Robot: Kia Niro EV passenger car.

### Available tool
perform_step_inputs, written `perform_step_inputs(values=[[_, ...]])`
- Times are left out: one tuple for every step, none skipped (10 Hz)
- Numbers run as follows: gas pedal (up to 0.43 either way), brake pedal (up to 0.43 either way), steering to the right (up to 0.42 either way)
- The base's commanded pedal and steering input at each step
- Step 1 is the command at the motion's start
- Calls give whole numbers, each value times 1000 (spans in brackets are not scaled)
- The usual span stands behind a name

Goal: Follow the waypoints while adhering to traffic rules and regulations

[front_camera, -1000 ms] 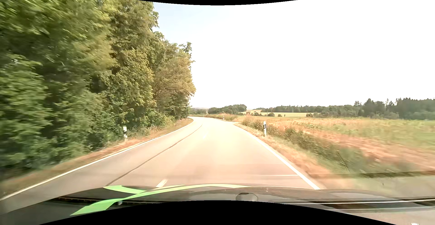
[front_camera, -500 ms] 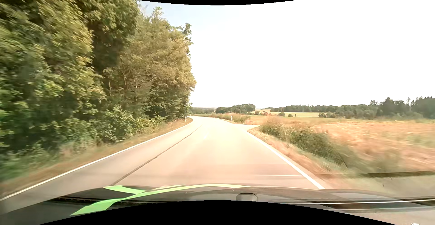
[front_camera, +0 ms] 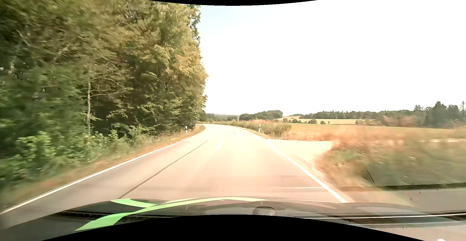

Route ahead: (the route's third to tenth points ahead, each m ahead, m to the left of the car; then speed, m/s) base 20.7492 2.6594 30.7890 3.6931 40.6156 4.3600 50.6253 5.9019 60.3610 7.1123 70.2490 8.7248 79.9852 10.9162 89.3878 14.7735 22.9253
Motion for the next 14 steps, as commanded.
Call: perform_step_inputs(values=[[118, 0, -22], [118, 0, -22], [118, 0, -21], [118, 0, -21], [118, 0, -21], [118, 0, -21], [118, 0, -21], [138, 0, -21], [157, 0, -22], [177, 0, -24], [177, 0, -25], [177, 0, -27], [177, 0, -28], [177, 0, -29]])
